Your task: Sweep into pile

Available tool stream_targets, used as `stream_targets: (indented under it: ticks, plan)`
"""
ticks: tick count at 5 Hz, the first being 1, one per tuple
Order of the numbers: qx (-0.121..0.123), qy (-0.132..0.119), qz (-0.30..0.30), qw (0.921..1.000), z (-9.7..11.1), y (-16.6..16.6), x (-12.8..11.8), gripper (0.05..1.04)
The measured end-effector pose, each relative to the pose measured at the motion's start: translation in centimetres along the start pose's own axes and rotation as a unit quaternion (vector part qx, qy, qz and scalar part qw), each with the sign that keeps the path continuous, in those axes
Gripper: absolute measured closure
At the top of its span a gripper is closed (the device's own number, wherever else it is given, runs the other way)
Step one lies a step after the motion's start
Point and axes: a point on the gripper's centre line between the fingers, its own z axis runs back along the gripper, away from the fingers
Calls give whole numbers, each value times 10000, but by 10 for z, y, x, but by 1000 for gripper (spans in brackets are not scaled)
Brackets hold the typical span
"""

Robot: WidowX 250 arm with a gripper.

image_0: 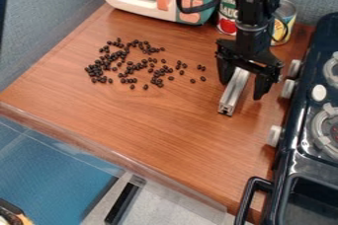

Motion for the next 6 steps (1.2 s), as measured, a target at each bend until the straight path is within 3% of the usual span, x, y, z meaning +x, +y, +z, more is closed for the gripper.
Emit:
stream_targets:
  ticks: [1,3,4,6]
  plan:
    - [-1,97,47,9999,-7,4,-1,133]
    - [102,120,207,9997,-13,12,-10,667]
    - [72,151,158,9997,-13,13,-16,675]
    - [-100,267,343,9990,-7,47,-30,676]
